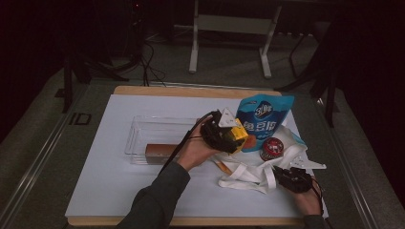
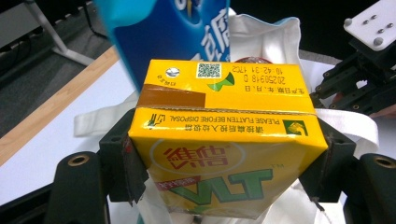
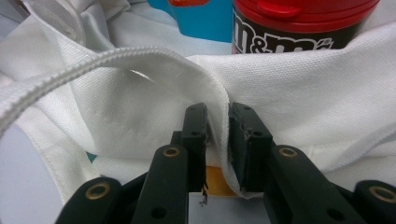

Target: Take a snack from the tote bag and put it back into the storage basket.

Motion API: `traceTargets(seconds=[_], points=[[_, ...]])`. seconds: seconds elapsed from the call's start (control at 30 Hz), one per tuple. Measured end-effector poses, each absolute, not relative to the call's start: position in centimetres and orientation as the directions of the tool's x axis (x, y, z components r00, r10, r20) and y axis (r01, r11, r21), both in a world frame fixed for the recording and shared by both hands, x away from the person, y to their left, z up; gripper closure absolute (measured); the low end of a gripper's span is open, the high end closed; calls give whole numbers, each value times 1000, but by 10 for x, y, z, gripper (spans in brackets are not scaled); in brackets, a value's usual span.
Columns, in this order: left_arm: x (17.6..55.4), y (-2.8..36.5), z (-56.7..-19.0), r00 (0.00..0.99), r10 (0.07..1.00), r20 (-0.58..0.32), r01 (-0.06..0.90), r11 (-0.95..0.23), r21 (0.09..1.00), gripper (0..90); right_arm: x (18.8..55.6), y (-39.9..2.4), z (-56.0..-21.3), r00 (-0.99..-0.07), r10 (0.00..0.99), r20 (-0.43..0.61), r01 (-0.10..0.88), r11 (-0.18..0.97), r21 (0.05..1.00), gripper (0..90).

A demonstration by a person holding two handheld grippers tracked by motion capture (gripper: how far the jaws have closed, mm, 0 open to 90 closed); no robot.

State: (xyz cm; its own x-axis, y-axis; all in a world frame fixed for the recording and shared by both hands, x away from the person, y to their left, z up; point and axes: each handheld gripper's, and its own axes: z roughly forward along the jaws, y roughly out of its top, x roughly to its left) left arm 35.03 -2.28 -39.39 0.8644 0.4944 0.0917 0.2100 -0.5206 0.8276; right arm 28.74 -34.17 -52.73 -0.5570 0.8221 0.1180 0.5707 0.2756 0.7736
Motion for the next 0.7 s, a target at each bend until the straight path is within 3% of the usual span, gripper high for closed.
traceTargets(seconds=[0.7], points=[[355, 21, -384, 806, 586, 86, 250, -468, 847, 287, 287, -342, -527, -557, 822, 120, 571, 274, 774, 756]])
